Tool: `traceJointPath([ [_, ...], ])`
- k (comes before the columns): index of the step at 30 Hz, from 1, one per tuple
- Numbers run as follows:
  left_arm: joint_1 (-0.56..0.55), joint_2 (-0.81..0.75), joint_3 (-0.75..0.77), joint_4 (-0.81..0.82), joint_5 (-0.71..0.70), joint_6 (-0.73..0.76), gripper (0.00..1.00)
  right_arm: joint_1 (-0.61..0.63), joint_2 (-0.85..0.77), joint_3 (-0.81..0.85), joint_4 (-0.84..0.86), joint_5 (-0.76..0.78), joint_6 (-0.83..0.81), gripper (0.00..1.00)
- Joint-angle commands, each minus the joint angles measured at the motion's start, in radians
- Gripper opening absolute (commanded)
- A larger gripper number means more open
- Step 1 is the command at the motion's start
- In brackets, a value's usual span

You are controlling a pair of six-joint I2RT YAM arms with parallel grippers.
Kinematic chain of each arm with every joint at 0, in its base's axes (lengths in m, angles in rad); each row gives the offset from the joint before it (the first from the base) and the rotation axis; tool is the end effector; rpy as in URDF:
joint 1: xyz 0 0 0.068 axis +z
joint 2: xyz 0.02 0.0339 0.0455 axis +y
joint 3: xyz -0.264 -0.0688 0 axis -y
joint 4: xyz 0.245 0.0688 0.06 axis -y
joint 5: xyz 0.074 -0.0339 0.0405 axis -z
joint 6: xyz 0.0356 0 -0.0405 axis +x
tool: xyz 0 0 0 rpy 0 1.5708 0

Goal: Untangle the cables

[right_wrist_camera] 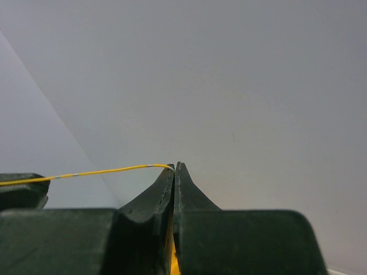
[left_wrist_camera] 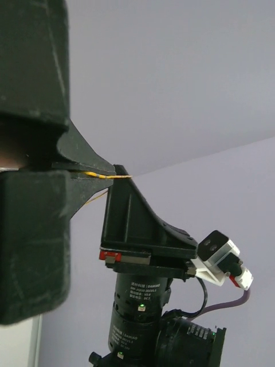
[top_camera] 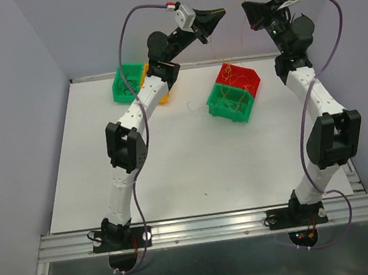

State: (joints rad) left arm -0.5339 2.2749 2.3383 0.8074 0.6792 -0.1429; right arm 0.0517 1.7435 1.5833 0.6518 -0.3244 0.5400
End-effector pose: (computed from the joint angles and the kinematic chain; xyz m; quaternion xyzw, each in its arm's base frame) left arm 0.4166 -0.2722 0.4679 0.3698 0.2564 -0.4018 0.7976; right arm 0.4106 0.0326 0.4446 -0.0119 0.5255 0.3262 0.7857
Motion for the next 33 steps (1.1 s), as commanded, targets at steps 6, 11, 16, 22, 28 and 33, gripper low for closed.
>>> traceJointPath([
  [6, -0.012, 0.006, 0.004, 0.206, -0.102, 0.130, 0.06, -0.095, 0.111, 0.150, -0.109, 0.025, 0.018, 0.00],
  [11, -0.014, 0.118, 0.071, 0.202, -0.121, 0.193, 0.06, -0.104, 0.198, 0.152, -0.067, 0.033, 0.015, 0.01],
  [16, -0.014, 0.129, -0.031, 0.266, -0.118, 0.230, 0.06, -0.107, 0.316, 0.107, 0.040, 0.039, 0.015, 0.00],
  [22, -0.012, 0.190, -0.074, 0.253, -0.116, 0.278, 0.06, -0.107, 0.424, 0.080, 0.134, 0.051, 0.014, 0.01],
  [28, -0.014, 0.253, -0.074, 0.236, -0.096, 0.273, 0.06, -0.104, 0.462, -0.038, 0.183, 0.136, -0.046, 0.01],
  [33, -0.024, 0.287, -0.097, 0.207, -0.086, 0.308, 0.06, -0.095, 0.514, -0.088, 0.189, 0.163, -0.051, 0.01],
])
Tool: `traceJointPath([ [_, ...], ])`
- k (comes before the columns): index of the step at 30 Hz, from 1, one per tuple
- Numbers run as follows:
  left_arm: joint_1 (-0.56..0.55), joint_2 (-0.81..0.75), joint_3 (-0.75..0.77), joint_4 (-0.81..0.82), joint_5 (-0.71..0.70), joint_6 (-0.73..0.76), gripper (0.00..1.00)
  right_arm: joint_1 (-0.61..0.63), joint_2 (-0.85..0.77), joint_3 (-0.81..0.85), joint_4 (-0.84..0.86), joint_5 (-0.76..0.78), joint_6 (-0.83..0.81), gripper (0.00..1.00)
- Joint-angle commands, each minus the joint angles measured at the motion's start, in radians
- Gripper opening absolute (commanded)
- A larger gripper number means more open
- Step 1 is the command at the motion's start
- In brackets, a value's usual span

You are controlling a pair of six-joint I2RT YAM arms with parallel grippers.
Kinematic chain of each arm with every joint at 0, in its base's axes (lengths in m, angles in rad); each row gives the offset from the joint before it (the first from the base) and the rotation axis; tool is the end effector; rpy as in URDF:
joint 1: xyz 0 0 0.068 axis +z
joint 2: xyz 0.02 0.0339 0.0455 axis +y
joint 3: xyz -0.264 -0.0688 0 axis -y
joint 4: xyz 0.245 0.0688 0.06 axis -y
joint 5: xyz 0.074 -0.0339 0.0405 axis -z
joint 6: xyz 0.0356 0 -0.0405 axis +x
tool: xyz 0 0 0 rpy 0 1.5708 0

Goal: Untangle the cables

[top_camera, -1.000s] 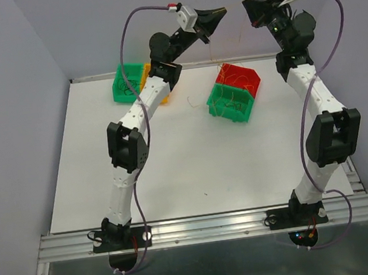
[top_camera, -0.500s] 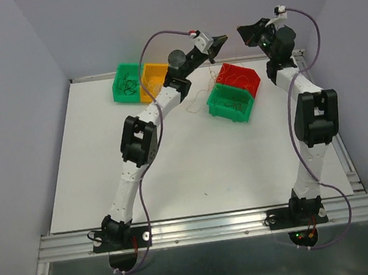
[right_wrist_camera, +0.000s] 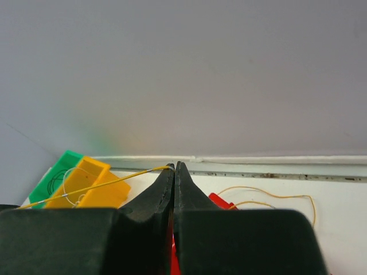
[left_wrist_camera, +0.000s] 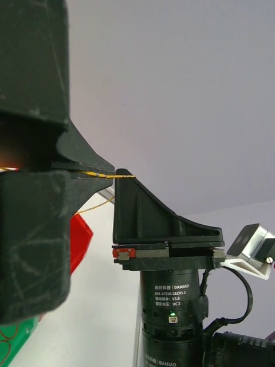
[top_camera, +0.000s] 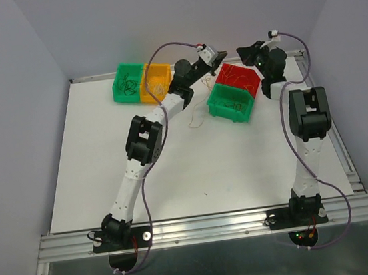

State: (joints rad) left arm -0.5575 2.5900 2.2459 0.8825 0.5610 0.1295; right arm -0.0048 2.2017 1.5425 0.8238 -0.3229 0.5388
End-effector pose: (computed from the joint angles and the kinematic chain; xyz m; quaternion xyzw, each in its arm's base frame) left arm 0.4865 -0.3256 0.2791 0.3864 0.3655 -0.3110 0.7876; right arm 0.5125 0.0088 0.2417 0.0532 0.6477 0.2989 0.6988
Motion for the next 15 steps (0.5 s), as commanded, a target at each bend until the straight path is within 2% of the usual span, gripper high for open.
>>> traceJointPath([
  [1, -0.002, -0.027, -0.011, 0.131, 0.033, 0.039, 0.06, -0.034, 0.059, -0.057, 0.017, 0.168, -0.051, 0.01],
  [8, -0.012, 0.004, -0.029, 0.072, 0.027, 0.079, 0.06, -0.012, 0.038, -0.191, -0.015, 0.261, -0.063, 0.01],
  [15, -0.024, 0.038, 0.000, 0.003, 0.030, 0.076, 0.06, -0.006, 0.015, -0.240, -0.097, 0.292, -0.062, 0.01],
])
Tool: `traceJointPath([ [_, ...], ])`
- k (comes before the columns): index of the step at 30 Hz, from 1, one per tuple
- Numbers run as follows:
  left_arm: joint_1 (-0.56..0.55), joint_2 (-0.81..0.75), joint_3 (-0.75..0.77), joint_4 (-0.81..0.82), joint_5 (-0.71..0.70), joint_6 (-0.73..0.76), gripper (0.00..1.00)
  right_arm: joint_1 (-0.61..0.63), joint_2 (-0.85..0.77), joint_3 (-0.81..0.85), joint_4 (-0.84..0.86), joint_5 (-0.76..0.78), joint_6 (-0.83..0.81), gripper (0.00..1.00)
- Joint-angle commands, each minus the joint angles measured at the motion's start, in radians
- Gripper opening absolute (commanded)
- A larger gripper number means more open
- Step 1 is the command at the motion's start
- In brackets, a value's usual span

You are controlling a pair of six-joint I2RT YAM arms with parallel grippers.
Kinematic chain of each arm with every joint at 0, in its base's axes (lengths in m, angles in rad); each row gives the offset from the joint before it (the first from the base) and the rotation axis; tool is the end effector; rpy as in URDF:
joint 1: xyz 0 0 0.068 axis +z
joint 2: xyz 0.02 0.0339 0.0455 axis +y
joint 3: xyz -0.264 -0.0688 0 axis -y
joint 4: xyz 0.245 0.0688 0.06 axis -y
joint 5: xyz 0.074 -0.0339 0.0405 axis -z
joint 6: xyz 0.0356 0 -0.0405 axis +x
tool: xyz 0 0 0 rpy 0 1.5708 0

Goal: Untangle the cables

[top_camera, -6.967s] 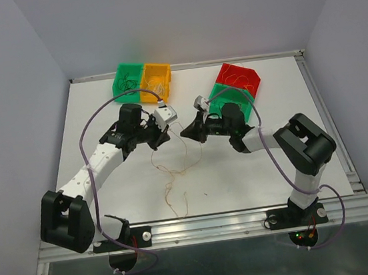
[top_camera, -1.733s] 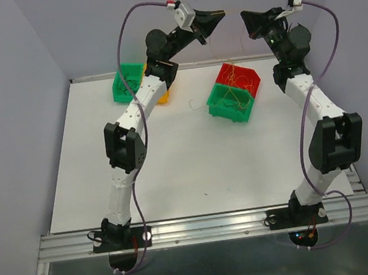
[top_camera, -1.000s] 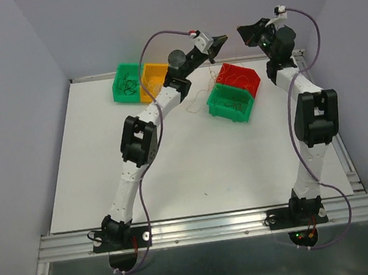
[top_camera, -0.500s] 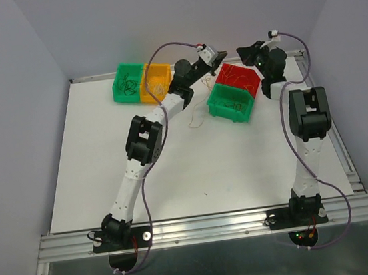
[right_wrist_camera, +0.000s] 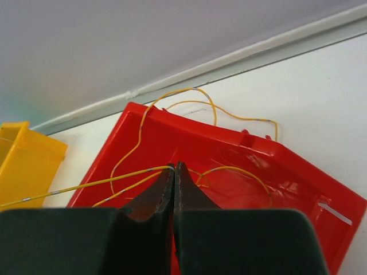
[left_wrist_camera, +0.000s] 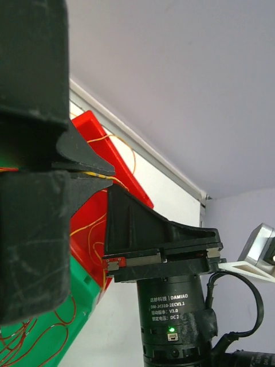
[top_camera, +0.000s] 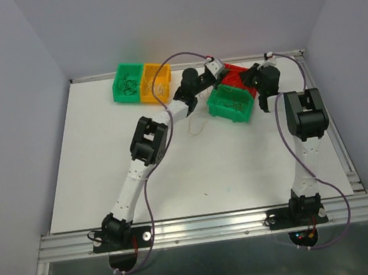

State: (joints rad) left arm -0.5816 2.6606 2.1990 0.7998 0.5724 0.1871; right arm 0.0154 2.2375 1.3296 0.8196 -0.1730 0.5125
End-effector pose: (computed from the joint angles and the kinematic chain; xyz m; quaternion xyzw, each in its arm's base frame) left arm 0.4892 -0.3447 0.2147 0.4215 0.4277 -0.3134 0.7357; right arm 0.4898 0.0137 0.1552 0.1242 0.7266 0.2370 0.6328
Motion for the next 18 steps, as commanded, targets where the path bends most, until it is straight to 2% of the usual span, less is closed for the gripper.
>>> traceJointPath([
  [1, 0.000, -0.027, 0.051, 0.070, 0.020, 0.025, 0.06, -0.025, -0.027, -0.024, -0.105, 0.135, -0.035, 0.01],
  [7, -0.007, -0.013, 0.062, -0.017, 0.009, 0.063, 0.10, -0.020, -0.061, 0.006, -0.235, 0.138, -0.032, 0.01],
  [13, -0.006, -0.056, 0.076, -0.017, -0.011, 0.068, 0.32, -0.020, -0.058, 0.069, -0.319, 0.150, -0.025, 0.01],
  [18, 0.011, -0.131, 0.084, -0.040, -0.017, 0.063, 0.45, -0.020, -0.041, 0.120, -0.370, 0.152, -0.016, 0.01],
])
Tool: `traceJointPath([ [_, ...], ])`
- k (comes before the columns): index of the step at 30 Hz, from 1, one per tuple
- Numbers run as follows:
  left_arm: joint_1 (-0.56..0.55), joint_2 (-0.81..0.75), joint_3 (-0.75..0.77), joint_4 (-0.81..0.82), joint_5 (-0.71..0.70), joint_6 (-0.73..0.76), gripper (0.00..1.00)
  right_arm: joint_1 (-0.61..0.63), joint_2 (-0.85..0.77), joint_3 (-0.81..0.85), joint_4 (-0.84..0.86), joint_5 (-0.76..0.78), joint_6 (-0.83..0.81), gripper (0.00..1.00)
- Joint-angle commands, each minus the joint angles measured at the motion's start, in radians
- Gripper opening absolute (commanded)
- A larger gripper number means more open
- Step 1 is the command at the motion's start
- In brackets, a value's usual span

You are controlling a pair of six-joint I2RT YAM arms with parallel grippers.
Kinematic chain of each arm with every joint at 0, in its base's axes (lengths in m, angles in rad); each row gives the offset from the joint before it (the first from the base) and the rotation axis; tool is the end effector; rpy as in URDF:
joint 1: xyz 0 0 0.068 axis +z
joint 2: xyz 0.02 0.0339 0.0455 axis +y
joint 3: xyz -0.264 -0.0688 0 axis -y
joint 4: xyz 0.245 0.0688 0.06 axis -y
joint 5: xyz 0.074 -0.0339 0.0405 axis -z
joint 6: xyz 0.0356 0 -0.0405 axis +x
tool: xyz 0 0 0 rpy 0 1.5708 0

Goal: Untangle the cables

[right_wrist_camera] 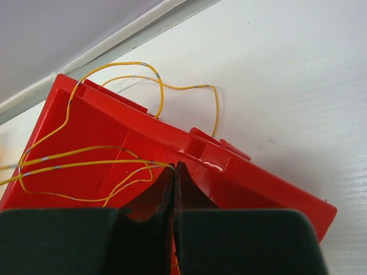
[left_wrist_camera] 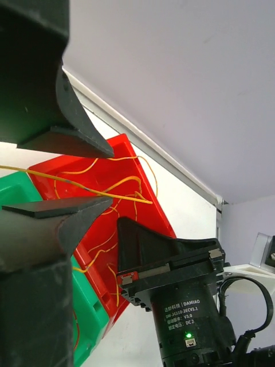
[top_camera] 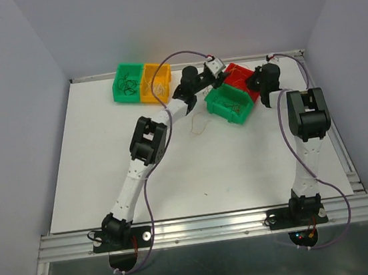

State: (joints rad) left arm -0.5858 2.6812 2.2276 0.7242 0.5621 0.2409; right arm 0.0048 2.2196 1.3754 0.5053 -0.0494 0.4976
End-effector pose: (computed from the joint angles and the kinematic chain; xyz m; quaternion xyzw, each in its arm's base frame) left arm 0.4923 -0.3494 0.2052 0.4358 0.4439 -0.2966 0.7246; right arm 0.4904 0.0041 0.1442 0.1852 0.7948 0.1631 0.5544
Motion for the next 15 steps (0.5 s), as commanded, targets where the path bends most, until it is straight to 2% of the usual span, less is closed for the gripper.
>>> traceJointPath([
  [1, 0.020, -0.182, 0.053, 0.024, -0.007, -0.003, 0.49, -0.009, -0.023, 0.083, -0.066, 0.029, 0.001, 0.01],
  [4, 0.044, -0.269, 0.011, -0.049, -0.008, -0.020, 0.55, -0.009, -0.028, 0.093, -0.074, 0.029, -0.002, 0.00],
  [7, 0.076, -0.372, -0.035, -0.144, 0.007, -0.025, 0.71, -0.009, -0.031, 0.099, -0.080, 0.028, -0.001, 0.01],
  [10, 0.110, -0.466, -0.077, -0.291, 0.012, -0.022, 0.79, -0.009, -0.020, 0.120, -0.103, 0.025, 0.002, 0.01],
  [13, 0.144, -0.570, -0.141, -0.426, 0.019, -0.002, 0.79, -0.009, -0.012, 0.142, -0.128, 0.025, 0.002, 0.01],
  [15, 0.156, -0.627, -0.242, -0.483, 0.019, 0.024, 0.79, -0.009, -0.012, 0.149, -0.140, 0.026, 0.002, 0.01],
])
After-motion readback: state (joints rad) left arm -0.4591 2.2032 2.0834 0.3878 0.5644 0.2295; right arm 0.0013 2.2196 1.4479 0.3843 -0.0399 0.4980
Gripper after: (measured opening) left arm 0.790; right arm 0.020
